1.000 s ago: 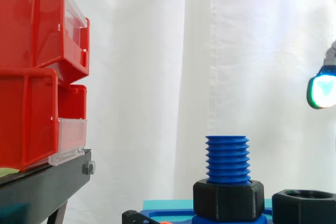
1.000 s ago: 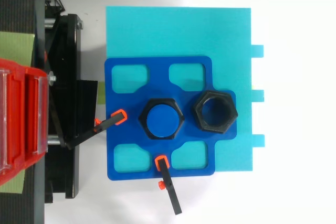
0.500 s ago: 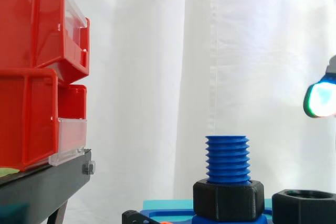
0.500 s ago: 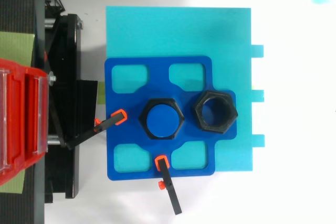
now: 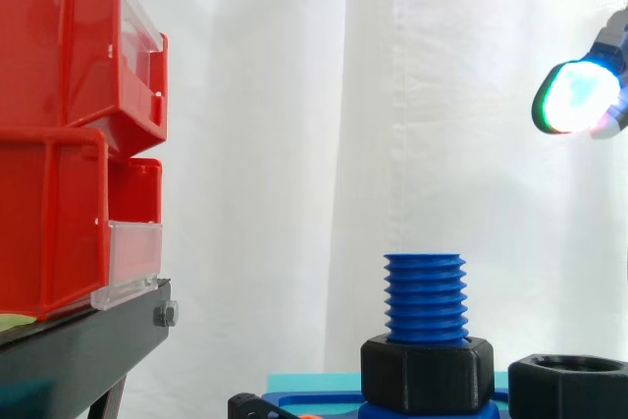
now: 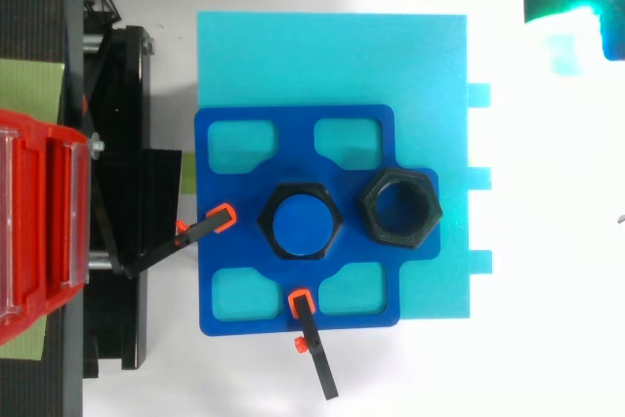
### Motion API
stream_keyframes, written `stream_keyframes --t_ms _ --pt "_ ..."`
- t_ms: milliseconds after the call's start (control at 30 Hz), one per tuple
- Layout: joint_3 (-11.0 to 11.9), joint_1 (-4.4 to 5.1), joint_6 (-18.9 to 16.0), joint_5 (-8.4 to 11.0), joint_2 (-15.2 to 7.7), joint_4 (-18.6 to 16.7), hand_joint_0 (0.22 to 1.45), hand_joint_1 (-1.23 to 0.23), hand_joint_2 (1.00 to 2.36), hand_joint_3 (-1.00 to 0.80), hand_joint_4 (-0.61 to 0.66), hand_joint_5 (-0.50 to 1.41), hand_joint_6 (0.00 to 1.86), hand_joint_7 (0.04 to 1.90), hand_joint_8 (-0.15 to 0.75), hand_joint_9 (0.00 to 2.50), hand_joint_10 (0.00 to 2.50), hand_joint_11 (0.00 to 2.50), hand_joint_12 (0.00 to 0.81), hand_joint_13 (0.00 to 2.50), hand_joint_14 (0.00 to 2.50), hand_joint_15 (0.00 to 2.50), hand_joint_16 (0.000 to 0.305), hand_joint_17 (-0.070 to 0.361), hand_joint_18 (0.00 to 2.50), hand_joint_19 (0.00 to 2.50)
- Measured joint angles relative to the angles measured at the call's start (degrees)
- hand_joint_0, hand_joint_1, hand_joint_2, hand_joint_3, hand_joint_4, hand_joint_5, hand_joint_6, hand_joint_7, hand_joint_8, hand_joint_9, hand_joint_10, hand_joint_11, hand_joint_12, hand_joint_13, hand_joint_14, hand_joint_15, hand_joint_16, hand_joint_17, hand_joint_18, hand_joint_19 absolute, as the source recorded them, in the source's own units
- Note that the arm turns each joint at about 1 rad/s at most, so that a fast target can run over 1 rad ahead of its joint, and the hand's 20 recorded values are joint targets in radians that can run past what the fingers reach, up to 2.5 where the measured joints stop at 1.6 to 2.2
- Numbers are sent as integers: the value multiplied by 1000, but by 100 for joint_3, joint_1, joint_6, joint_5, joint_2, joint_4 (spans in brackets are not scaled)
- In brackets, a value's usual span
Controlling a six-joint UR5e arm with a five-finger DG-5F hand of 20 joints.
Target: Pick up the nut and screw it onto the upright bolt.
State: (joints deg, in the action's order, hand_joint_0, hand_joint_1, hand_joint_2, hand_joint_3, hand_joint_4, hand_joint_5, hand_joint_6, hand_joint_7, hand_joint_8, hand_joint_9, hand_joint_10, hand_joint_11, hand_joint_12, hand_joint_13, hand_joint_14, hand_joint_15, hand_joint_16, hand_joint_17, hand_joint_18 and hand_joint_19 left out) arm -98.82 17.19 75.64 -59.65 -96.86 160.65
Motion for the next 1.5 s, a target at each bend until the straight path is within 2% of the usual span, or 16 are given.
stream_keyframes --t_ms 133,267,533,767,1067,1333,1500 --pt "-1 152 38 312 -54 -110 369 -601 1000 -500 222 -266 502 696 275 154 0 0 439 57 0 0 61 138 0 0" --pt "-3 275 52 527 -204 -281 369 -607 1000 -500 221 -267 502 696 274 151 0 0 441 57 0 0 61 138 0 0" --pt "-6 412 106 692 -393 -515 386 -619 1000 -500 228 -265 502 712 276 164 0 0 426 71 0 0 57 128 0 0" --pt "-6 529 421 805 -529 -852 400 -646 1000 -500 245 -256 502 708 285 212 0 0 393 100 0 0 51 115 0 0" --pt "-6 600 485 875 -712 -1018 407 -614 1000 -500 246 -253 502 718 287 235 0 0 388 111 0 0 50 113 0 0" --pt "-6 660 486 1083 -735 -1036 416 -600 1000 -500 245 -249 502 723 287 256 0 0 383 116 0 0 49 110 0 0" --pt "-6 673 490 1127 -737 -1023 424 -596 1000 -500 252 -243 502 732 292 291 0 0 375 131 0 0 47 107 0 0"
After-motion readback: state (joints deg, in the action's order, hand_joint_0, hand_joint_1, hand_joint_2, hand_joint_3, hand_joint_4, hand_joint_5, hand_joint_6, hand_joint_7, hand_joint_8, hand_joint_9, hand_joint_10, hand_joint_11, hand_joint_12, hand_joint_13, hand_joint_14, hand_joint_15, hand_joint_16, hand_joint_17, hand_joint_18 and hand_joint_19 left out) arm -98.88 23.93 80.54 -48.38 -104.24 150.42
